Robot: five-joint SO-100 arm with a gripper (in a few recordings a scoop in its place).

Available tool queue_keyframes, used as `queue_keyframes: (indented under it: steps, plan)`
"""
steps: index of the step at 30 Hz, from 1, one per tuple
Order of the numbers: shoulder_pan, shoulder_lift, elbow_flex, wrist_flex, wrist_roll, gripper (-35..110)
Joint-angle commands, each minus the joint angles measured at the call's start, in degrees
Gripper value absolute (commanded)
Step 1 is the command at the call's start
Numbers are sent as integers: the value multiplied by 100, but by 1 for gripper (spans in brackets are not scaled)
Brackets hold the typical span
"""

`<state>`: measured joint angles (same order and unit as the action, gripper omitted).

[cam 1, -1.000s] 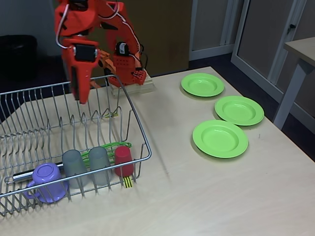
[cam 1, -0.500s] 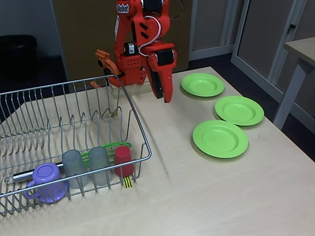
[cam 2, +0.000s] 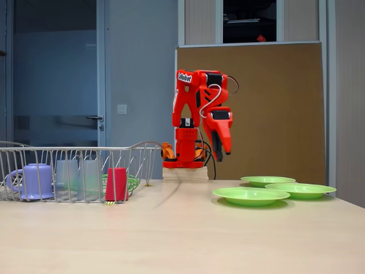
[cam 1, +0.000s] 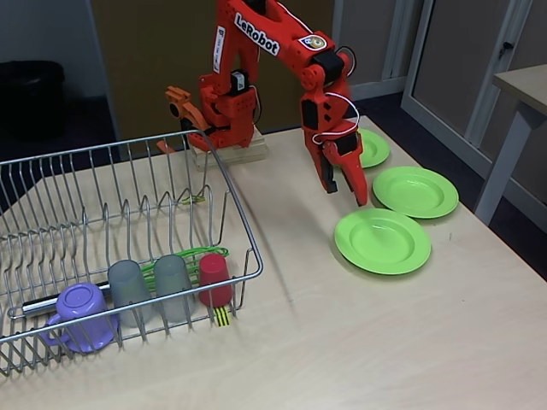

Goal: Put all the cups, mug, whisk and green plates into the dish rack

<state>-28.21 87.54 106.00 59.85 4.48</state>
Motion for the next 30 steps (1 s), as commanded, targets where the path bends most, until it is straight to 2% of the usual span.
queue_keyframes:
  steps: [1, 13, 21, 30]
  plan:
    - [-105, -26, 255, -475, 123, 38]
    - [-369, -905, 694, -1854, 422, 37]
    - [-571, -1151, 923, -2259, 826, 36]
    - [-457, -2224, 729, -3023, 1187, 26]
